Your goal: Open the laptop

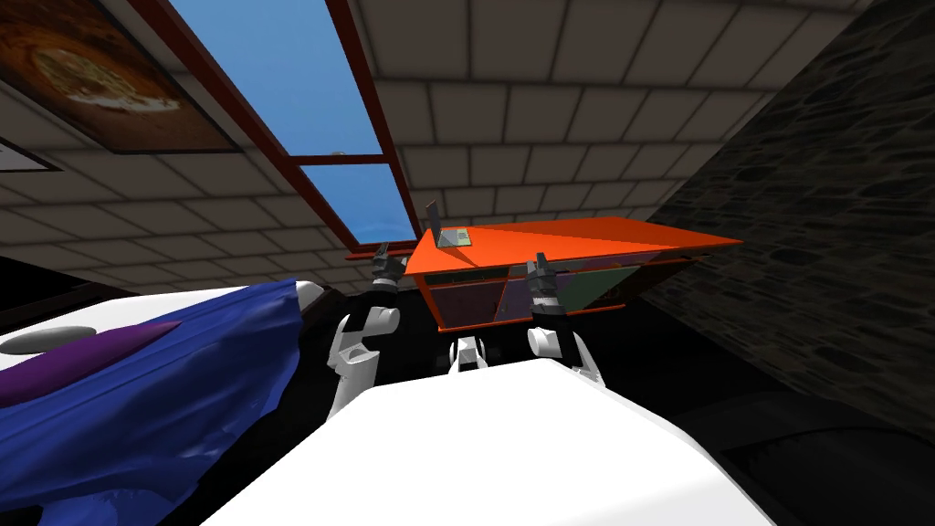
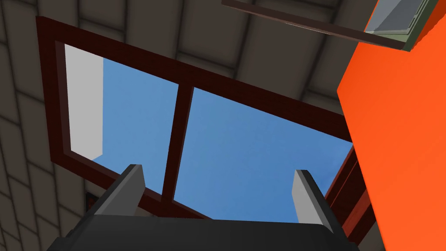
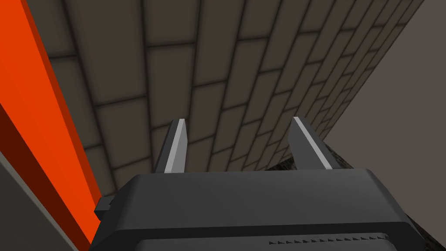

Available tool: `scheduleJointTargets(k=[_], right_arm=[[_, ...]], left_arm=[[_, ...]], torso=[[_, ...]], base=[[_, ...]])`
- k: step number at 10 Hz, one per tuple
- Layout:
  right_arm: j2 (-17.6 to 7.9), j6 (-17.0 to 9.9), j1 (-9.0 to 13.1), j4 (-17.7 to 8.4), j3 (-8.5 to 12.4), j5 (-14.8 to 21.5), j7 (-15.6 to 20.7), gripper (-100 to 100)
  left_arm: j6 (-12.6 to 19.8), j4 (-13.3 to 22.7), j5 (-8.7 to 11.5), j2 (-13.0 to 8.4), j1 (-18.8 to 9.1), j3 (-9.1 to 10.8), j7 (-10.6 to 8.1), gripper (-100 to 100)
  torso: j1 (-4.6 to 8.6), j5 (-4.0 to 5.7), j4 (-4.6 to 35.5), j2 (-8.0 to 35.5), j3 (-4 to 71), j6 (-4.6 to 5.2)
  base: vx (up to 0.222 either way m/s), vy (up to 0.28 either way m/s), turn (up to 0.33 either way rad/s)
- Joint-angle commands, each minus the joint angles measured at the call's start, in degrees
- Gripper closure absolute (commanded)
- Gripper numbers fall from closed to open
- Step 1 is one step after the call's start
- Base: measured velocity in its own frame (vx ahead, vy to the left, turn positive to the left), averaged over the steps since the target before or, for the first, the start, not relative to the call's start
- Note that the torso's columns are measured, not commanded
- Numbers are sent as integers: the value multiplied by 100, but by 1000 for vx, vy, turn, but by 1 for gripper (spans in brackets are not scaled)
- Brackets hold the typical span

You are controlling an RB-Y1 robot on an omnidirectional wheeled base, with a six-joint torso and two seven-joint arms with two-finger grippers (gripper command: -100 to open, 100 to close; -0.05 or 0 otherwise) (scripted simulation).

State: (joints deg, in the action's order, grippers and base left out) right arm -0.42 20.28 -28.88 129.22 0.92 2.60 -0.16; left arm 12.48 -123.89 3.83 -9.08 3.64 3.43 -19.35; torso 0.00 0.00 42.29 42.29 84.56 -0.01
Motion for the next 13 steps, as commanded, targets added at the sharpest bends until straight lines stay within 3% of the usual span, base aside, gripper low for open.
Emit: scheduleJointTargets(k=[1, 4, 5, 7, 8, 13], right_arm=[[0, 0, 0, 0, 0, 0, 0, 0], [0, 0, 0, 0, 0, 0, 0, 0], [0, 0, 0, 0, 0, 0, 0, 0], [0, 0, 0, 0, 0, 0, 0, 0], [0, 0, 0, 0, 0, 0, 0, 0], [0, 0, 0, 0, 0, 0, 0, 0]], left_arm=[[411, 92, -40, 39, -333, 66, -129, -100], [876, 231, -76, 73, -776, 170, -294, -100], [942, 231, -76, 73, -787, 170, -294, -100], [1324, 398, -108, 92, -1209, 278, -451, -100], [1411, 398, -108, 92, -1239, 278, -451, -100], [2188, 806, -157, 95, -2064, 505, -736, -100]], torso=[[-1, -1, -1, 0, 0, 1], [1, 0, -1, -3, 2, 1], [-1, 0, -1, -1, 1, 1], [-3, -1, 0, -1, 1, 0], [2, 0, -1, -4, 2, 0], [-2, -1, 0, -1, 0, 1]], base=[[-5, -46, 55], [7, -55, 62], [2, -35, 28], [11, -41, 42], [18, -36, 15], [25, -34, -5]])
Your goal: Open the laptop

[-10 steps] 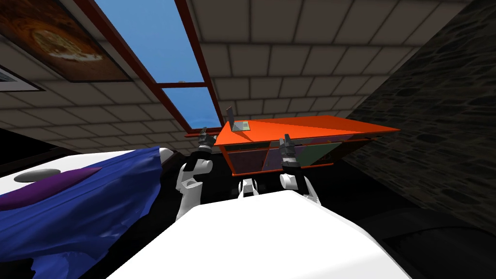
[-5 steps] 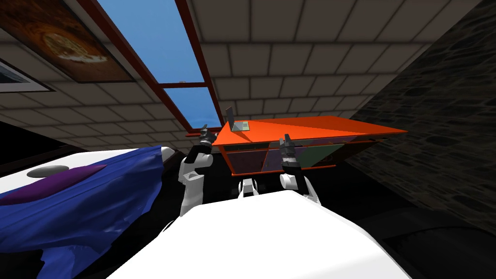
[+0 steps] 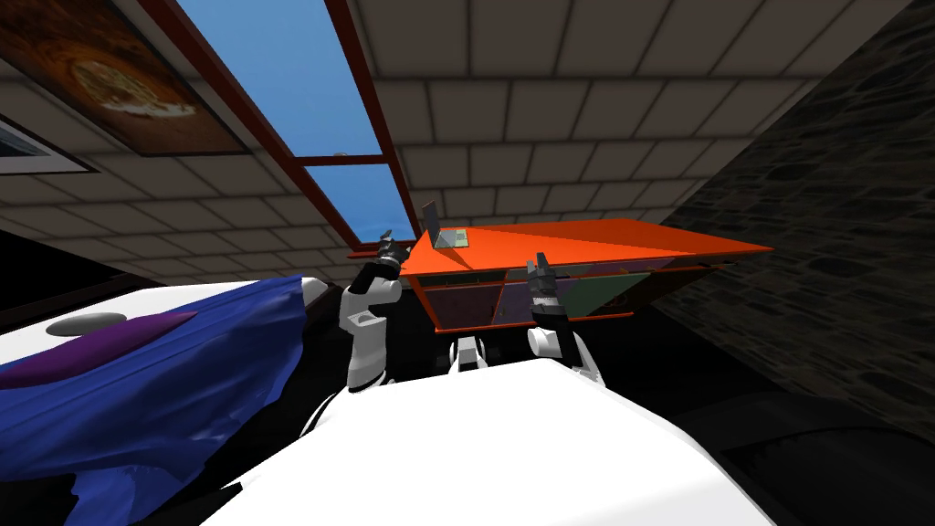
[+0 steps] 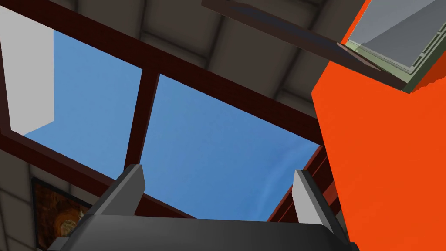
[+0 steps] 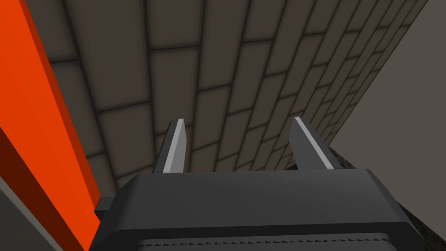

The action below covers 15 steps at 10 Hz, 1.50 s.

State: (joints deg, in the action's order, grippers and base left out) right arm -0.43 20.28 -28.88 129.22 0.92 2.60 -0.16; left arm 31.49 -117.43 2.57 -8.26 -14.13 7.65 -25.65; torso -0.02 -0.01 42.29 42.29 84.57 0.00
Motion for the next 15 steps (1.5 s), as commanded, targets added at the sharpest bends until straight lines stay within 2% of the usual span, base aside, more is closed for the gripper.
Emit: scheduleJointTargets(k=[1, 3, 4, 11, 15], right_arm=[[0, 0, 0, 0, 0, 0, 0, 0], [0, 0, 0, 0, 0, 0, 0, 0], [0, 0, 0, 0, 0, 0, 0, 0], [0, 0, 0, 0, 0, 0, 0, 0], [0, 0, 0, 0, 0, 0, 0, 0]], left_arm=[[331, 161, -31, 13, -345, 83, -106, -100], [674, 392, -50, 14, -717, 199, -232, -100], [684, 392, -50, 14, -769, 199, -232, -100], [1668, 1146, -99, -9, -2042, 571, -596, -100], [2046, 1410, -119, -64, -2539, 717, -736, -100]], torso=[[2, 1, -1, -4, 3, 0], [1, 0, 0, 1, 0, 0], [2, 1, -1, -3, 2, 0], [1, 1, -1, -3, 2, -1], [3, 1, 0, 1, -1, -1]], base=[[27, -19, -11], [35, -20, -38], [34, -14, -22], [52, -15, -67], [51, -6, -51]])
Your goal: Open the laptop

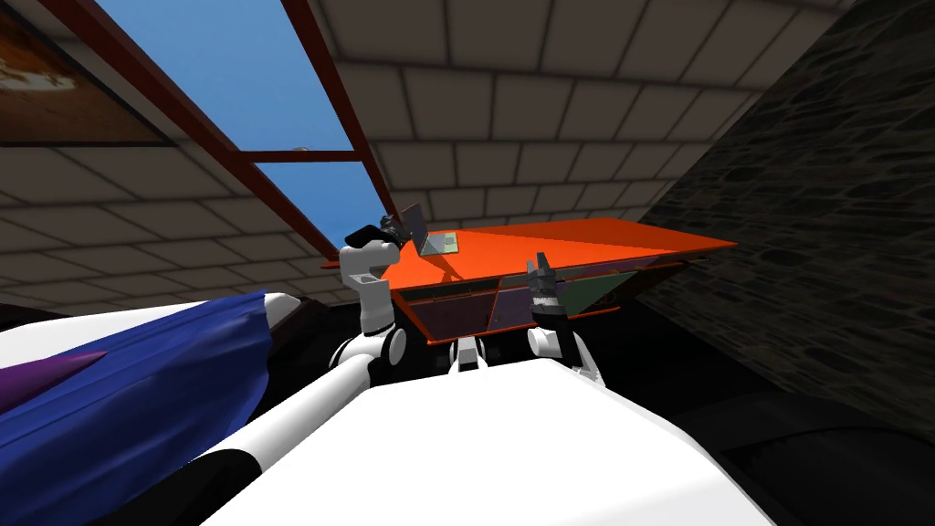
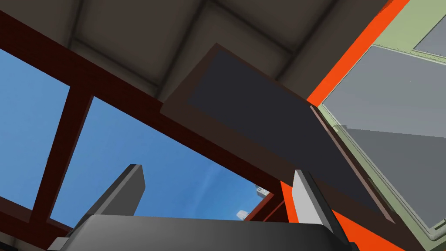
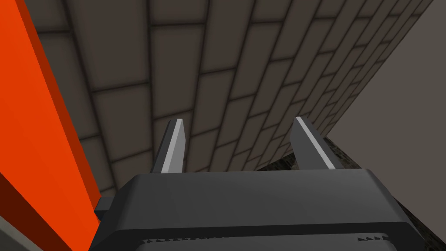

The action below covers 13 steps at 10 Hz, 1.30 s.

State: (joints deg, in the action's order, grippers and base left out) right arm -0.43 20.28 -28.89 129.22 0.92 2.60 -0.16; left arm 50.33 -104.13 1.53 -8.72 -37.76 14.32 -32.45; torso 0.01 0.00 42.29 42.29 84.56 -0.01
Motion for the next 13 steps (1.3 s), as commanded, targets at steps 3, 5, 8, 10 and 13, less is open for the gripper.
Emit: scheduleJointTargets(k=[3, 5, 8, 10, 13], right_arm=[[0, 0, -1, 0, 0, 0, 0, 0], [0, 0, -1, 0, 0, 0, 0, 0], [0, 0, 1, 0, 0, 0, 0, 0], [1, 0, 1, 0, -1, 0, 0, 0], [1, 0, 1, 0, -1, 0, 0, 0]], left_arm=[[269, 167, -29, -39, -330, 93, -99, -100], [318, 154, -38, -53, -360, 102, -110, -100], [169, 309, -192, -213, -373, -111, 212, 100], [73, 425, -291, -309, -364, -261, 428, 100], [-70, 599, -439, -452, -349, -486, 752, 100]], torso=[[0, 0, -4, -10, 7, 0], [-4, -1, -1, -10, 5, 0], [21, -1, -27, 0, -3, 15], [44, 12, -34, -15, 8, 24], [10, 2, -26, -34, 23, 13]], base=[[70, -12, -31], [92, -4, -20], [2, -34, -13], [-41, -69, -24], [-32, -63, -35]])
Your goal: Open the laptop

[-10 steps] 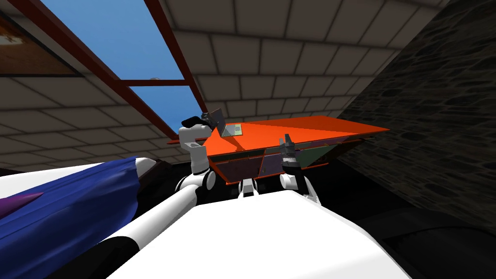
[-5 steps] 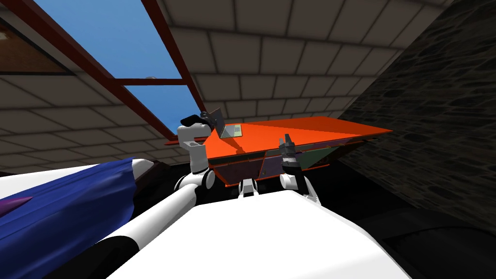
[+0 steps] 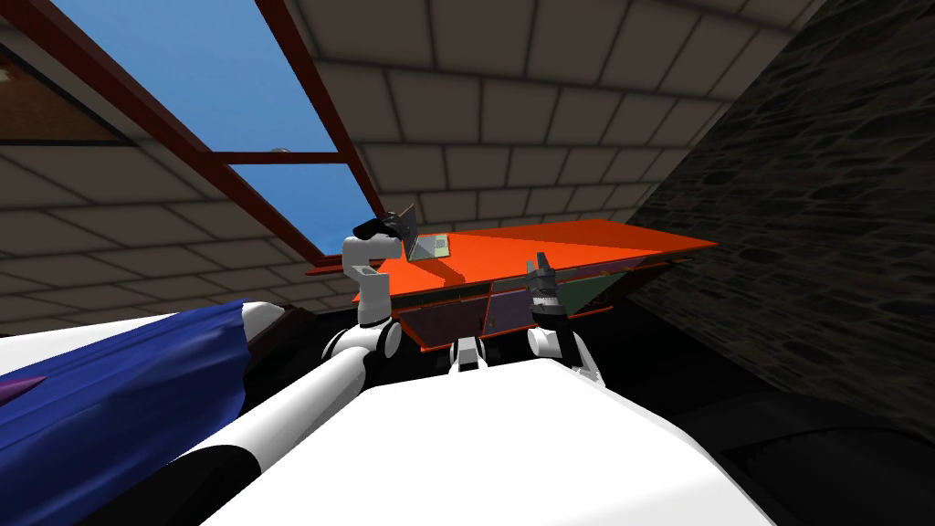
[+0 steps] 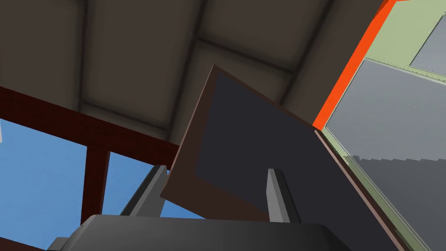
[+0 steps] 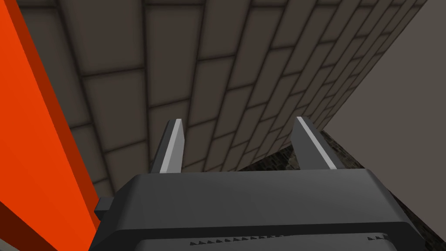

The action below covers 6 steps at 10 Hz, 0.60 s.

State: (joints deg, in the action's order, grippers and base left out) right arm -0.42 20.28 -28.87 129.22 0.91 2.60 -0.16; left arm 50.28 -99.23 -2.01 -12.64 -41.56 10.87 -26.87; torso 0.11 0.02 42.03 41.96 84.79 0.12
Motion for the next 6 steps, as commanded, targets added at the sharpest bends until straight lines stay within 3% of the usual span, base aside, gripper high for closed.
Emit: scheduleJointTargets(k=[1, 2, 3, 4, 6], right_arm=[[0, 0, 0, 0, 0, 0, 0, 0], [0, 0, 0, 0, 0, 0, 0, 0], [0, 0, 0, 0, 0, 0, 0, 0], [-1, 0, -1, 0, 1, 0, 0, 0], [0, 0, 0, 0, 0, 0, 0, 0]], left_arm=[[-113, 167, -134, -108, 35, -216, 302, 100], [-160, 225, -184, -156, 40, -291, 410, 100], [-152, 189, -157, -119, 23, -246, 322, 100], [-349, 355, -293, -198, 95, -398, 557, 100], [-535, 510, -426, -279, 164, -537, 768, 100]], torso=[[-9, -3, 3, 2, -2, -6], [-17, -7, 5, 8, -6, -12], [-25, -10, 11, 17, -12, -19], [-38, -10, 23, 28, -19, -24], [-27, -11, 19, 31, -22, -26]], base=[[-14, -68, -37], [-22, -69, -37], [-11, -35, -18], [-6, -45, -47], [-21, -75, -28]])
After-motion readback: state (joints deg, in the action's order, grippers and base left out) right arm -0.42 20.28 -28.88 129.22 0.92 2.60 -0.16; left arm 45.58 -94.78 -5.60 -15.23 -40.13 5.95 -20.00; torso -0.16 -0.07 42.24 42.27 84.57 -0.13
